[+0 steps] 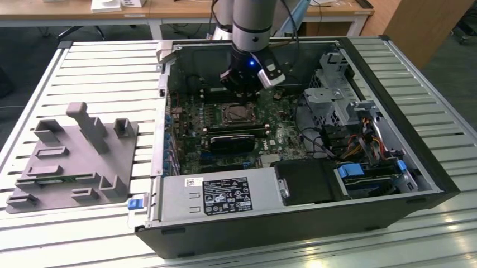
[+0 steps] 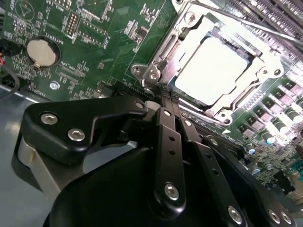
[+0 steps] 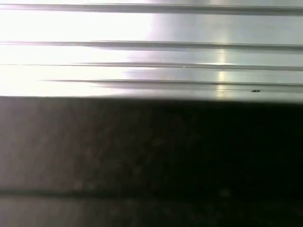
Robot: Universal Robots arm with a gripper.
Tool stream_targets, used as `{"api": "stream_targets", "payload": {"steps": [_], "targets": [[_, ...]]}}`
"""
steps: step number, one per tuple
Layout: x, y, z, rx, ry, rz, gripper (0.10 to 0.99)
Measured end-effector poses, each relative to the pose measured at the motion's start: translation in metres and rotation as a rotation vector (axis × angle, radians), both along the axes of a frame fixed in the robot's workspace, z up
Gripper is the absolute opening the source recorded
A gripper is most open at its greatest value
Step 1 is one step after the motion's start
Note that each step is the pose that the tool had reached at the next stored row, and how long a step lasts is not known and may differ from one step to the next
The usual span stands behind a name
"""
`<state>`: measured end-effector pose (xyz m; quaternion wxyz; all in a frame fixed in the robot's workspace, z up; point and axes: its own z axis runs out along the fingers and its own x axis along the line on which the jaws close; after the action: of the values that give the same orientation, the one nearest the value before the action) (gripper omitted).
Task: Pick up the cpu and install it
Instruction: 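Install the first cpu locking lever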
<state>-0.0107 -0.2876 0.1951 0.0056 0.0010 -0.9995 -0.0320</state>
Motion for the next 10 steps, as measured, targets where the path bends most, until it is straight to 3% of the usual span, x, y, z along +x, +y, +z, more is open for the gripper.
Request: {"api": "stream_targets", "payload": {"steps": [4, 8, 10], "targets": [[0.0002, 0.0006, 0.0033, 0.013, -0.0011, 0.0, 0.106], [0.0001, 0.0002, 0.0152, 0.011, -0.0002, 0.0, 0.106], [0.0001, 0.0001, 0.0178, 0.011, -0.0001, 0.0, 0.106]]}}
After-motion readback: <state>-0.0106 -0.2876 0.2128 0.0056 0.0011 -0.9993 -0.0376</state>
